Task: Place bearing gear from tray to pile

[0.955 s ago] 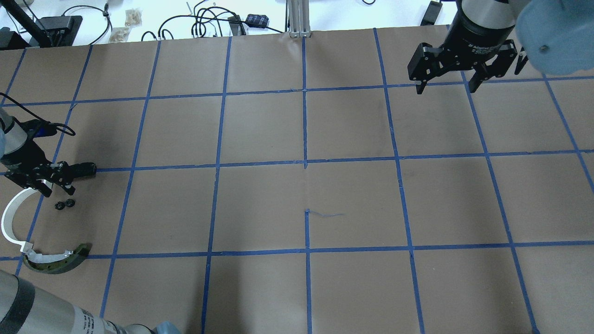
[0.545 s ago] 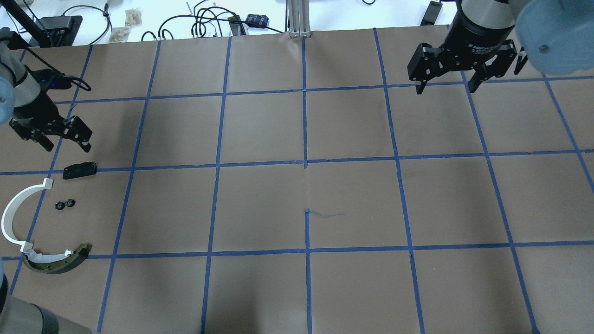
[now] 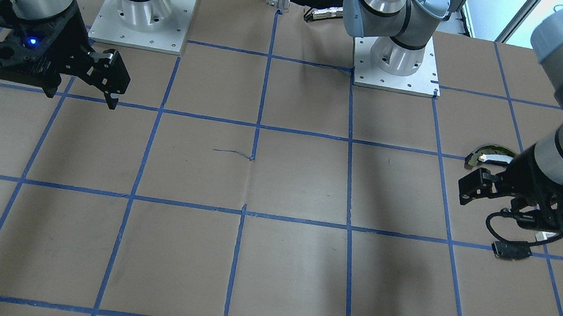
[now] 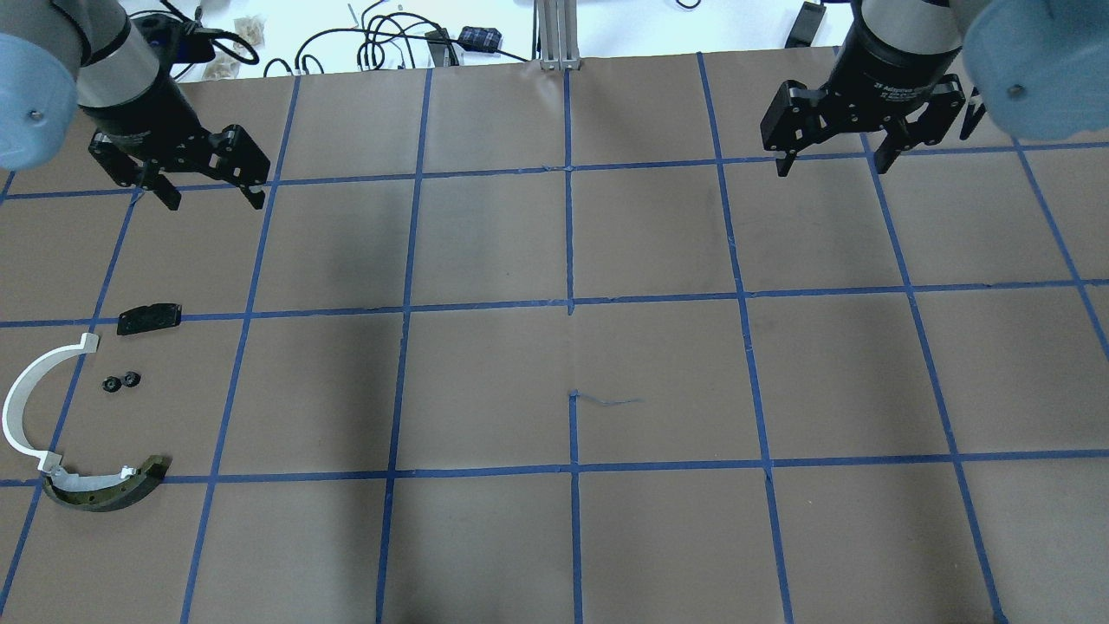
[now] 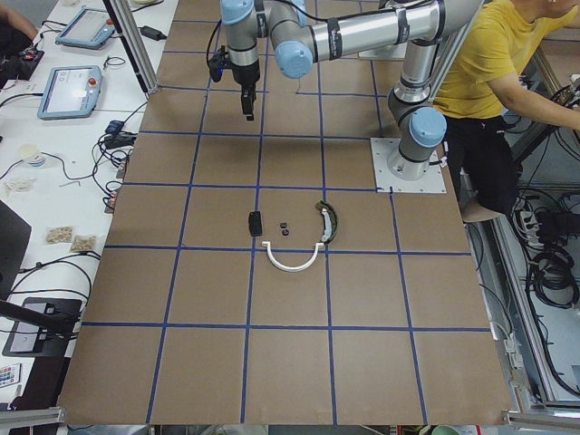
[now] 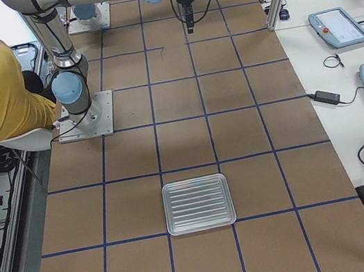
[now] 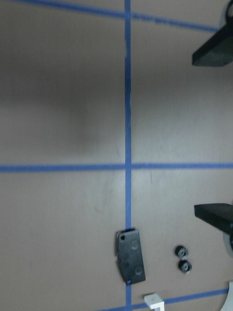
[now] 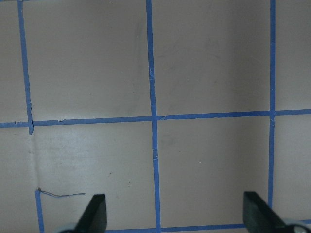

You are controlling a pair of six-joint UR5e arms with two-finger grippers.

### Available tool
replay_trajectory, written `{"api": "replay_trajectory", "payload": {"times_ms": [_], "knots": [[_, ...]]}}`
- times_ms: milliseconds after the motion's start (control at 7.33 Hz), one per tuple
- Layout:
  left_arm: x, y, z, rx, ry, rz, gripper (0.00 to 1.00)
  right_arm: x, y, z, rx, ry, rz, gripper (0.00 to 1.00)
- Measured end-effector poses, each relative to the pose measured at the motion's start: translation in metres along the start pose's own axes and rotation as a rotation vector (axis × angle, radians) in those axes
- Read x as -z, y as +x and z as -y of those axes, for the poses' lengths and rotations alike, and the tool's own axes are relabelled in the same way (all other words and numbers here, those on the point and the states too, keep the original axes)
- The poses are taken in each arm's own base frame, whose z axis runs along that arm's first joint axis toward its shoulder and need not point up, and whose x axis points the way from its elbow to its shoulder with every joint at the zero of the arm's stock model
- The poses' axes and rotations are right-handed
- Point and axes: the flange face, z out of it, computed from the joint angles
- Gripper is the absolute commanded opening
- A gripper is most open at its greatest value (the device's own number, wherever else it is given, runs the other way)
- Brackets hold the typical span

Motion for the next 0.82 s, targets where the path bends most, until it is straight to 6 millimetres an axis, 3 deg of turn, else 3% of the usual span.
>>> {"api": "replay_trajectory", "payload": {"times_ms": [136, 273, 818], "knots": [[0.013, 0.031, -0.017, -0.028, 0.017, 0.0, 1.0, 0.0, 0.0, 0.0, 0.0, 0.0, 0.0, 1.0], [0.017, 0.048, -0.03, -0.043, 0.023, -0.005, 1.0, 0.0, 0.0, 0.0, 0.0, 0.0, 0.0, 1.0], [0.028, 0.065, -0.059, -0.067, 0.042, -0.064, 1.0, -0.001, 0.0, 0.0, 0.002, -0.001, 0.0, 1.0]]}}
